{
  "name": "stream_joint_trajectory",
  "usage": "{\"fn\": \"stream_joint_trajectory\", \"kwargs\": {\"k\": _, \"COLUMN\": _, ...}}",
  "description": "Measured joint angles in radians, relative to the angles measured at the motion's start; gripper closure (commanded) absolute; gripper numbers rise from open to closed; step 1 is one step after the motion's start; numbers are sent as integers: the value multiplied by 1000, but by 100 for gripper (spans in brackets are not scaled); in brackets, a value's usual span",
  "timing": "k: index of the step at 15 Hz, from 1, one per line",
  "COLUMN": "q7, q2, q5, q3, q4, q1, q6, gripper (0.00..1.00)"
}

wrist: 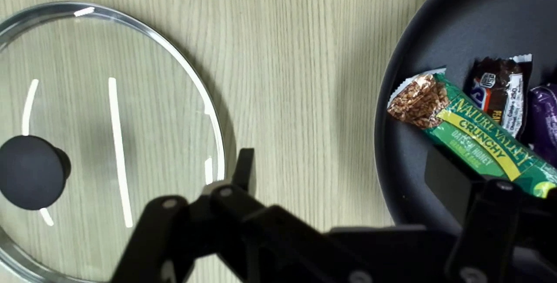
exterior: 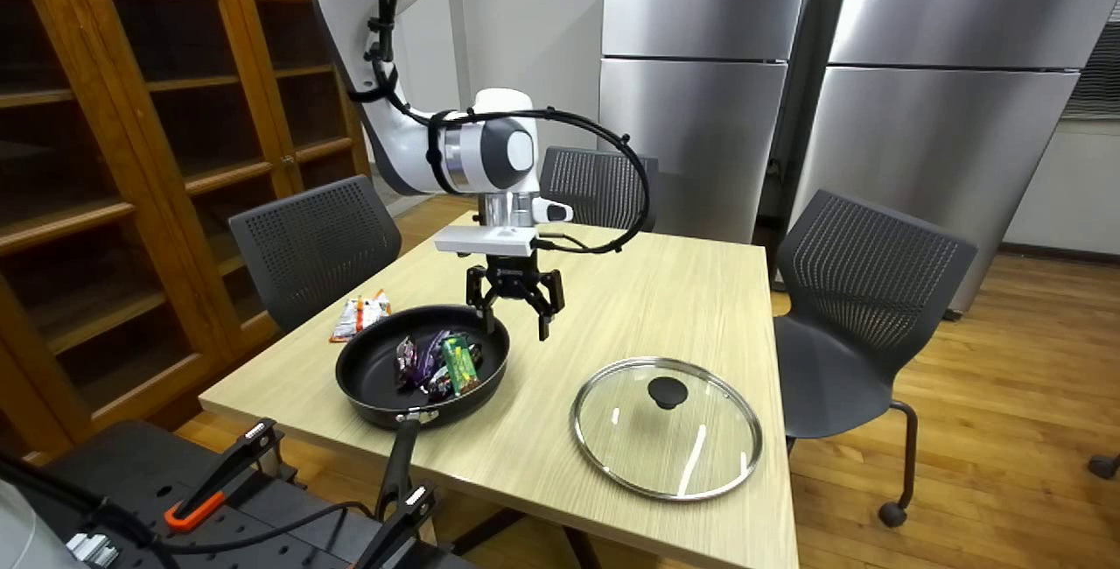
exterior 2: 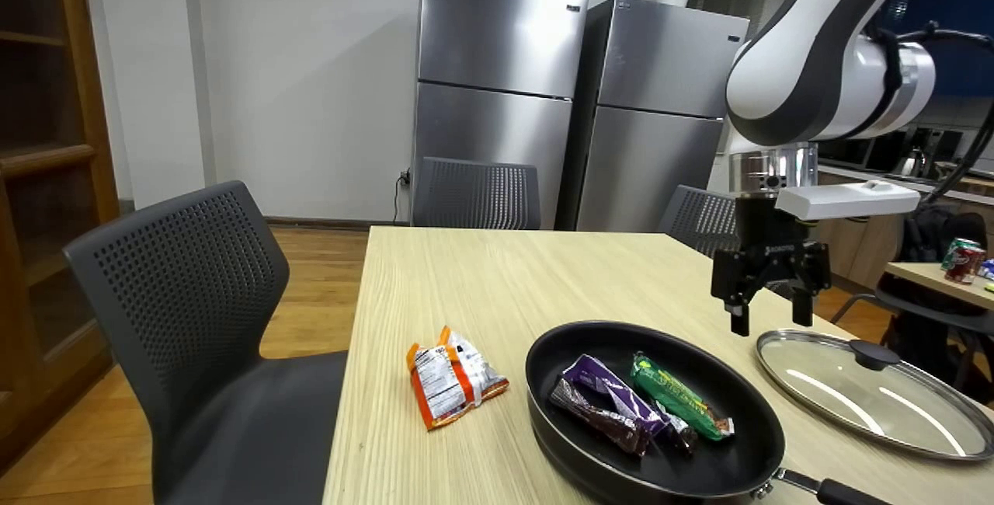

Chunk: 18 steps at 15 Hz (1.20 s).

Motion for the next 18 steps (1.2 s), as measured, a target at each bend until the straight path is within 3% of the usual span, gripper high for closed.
{"fn": "stream_joint_trajectory", "kwargs": {"k": 5, "q7": 47, "q2": -23, "q5": 48, "q3": -23, "q4": -32, "q1": -12, "q6": 25, "gripper": 0}}
{"fn": "stream_joint_trajectory", "kwargs": {"k": 18, "q7": 48, "q2": -15, "q5": 48, "q3": -24, "q4": -32, "q1": -11, "q6": 26, "gripper": 0}}
